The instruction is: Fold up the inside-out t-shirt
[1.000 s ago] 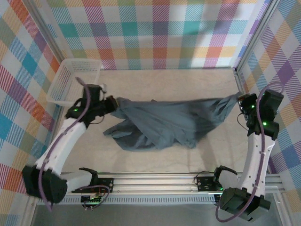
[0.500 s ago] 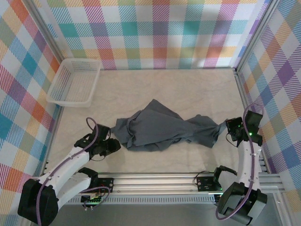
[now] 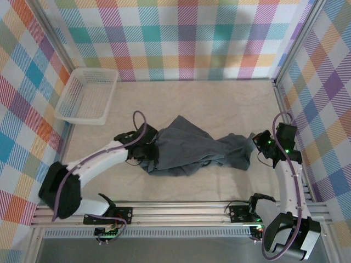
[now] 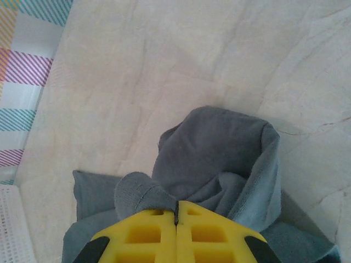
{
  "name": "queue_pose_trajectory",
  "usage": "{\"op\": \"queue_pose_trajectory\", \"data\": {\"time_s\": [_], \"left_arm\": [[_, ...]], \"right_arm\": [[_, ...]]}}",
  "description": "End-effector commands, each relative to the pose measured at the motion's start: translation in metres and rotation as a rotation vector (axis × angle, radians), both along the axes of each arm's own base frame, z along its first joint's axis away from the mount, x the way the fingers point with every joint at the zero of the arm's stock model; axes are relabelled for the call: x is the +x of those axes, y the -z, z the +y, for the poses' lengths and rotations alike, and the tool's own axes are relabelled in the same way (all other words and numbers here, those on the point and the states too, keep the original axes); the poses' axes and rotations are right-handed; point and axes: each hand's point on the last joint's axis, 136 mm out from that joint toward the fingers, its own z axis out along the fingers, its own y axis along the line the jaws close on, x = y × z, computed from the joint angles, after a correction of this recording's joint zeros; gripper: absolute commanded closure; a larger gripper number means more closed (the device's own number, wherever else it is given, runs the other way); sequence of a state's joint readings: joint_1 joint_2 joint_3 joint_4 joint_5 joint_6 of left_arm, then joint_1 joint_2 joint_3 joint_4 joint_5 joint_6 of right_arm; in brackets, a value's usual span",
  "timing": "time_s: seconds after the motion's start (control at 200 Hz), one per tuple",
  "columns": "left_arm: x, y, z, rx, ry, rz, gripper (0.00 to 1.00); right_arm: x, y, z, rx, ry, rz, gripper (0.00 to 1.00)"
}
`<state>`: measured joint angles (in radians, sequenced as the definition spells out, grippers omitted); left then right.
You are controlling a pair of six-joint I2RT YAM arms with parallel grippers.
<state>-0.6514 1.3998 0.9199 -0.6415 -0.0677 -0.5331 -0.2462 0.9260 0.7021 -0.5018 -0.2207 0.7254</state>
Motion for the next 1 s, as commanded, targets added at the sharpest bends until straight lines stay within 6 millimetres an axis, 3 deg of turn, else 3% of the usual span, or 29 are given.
{"op": "queue_pose_trajectory", "data": {"time_s": [0.0, 0.155, 0.42, 0.675, 0.88, 0.995], "left_arm": [[-0.004, 0.011, 0.004, 0.127, 0.032, 0.053, 0.55], [0.006, 0.022, 0.008, 0.175, -0.025, 0.046, 0.57], [0.014, 0.03, -0.004, 0.1, -0.104, 0.041, 0.68], [0.014, 0.024, -0.009, -0.094, -0.233, 0.003, 0.68], [0.014, 0.026, -0.003, -0.108, -0.274, 0.031, 0.66], [0.014, 0.009, 0.0, -0.148, -0.309, 0.0, 0.66]], "right_arm": [[0.006, -0.015, 0.0, -0.035, -0.025, -0.037, 1.0], [0.006, -0.018, 0.0, -0.042, -0.029, -0.042, 1.0], [0.006, -0.016, 0.001, -0.051, -0.037, -0.037, 1.0], [0.007, -0.017, 0.0, -0.062, -0.046, -0.038, 1.0], [0.009, -0.019, 0.001, -0.061, -0.05, -0.041, 1.0], [0.009, -0.02, 0.002, -0.061, -0.054, -0.041, 1.0]]}}
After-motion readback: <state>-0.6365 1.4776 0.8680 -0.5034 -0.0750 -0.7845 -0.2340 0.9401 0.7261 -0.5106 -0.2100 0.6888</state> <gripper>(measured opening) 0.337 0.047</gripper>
